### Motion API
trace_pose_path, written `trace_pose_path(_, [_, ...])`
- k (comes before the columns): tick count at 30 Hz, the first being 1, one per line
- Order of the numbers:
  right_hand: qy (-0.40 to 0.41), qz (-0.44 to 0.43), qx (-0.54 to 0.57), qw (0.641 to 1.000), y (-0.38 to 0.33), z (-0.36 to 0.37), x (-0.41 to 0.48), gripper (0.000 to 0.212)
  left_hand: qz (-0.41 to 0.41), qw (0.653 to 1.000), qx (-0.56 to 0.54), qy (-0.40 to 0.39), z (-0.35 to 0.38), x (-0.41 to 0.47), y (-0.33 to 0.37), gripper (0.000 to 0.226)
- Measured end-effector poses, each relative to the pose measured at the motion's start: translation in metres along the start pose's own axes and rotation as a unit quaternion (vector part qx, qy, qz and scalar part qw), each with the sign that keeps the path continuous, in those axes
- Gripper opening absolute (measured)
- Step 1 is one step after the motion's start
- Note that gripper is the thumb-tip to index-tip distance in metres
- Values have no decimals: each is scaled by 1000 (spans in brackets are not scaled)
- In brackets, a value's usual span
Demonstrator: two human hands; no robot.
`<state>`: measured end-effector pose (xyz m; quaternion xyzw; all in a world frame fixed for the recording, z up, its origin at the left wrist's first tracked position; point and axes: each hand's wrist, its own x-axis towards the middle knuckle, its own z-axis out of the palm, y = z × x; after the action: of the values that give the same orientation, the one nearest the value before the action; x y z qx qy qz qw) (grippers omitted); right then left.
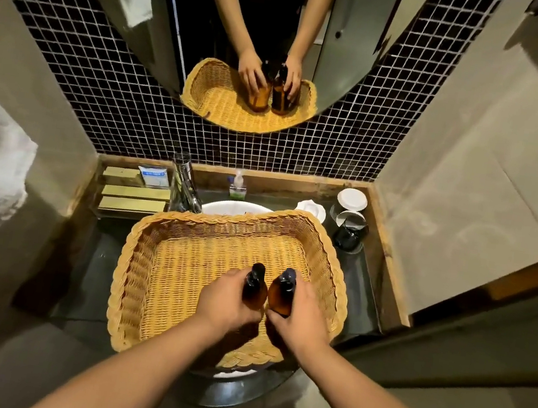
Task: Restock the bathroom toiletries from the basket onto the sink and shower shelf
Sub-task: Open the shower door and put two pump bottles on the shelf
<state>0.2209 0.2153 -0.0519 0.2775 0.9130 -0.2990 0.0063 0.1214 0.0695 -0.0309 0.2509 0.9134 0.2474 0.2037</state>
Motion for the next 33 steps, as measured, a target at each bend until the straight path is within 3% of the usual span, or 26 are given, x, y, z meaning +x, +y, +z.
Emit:
trace_pose_path(6, [36,10,3,999,-16,-31,1,94,22,995,71,65,-38,16,26,70])
trace_pose_path(13, [110,59,88,988,-26,-105,-17,96,148,978,100,108,-102,14,122,66])
trace_pose_path(16, [143,82,58,985,-17,-147,-38,101,218,961,129,114,-112,8,168,73])
trace_pose_path(19, [173,94,28,980,0,-190,-65,98,286,943,138,95,-109,3,212,81])
trace_pose_path(24, [252,105,-16,962,39,-253,-134,92,418,889,179,54,-84,-22,292,74])
trace_pose_path(33, [385,290,-30,875,115,-314,-274,67,553,824,120,-33,-12,-124,422,79])
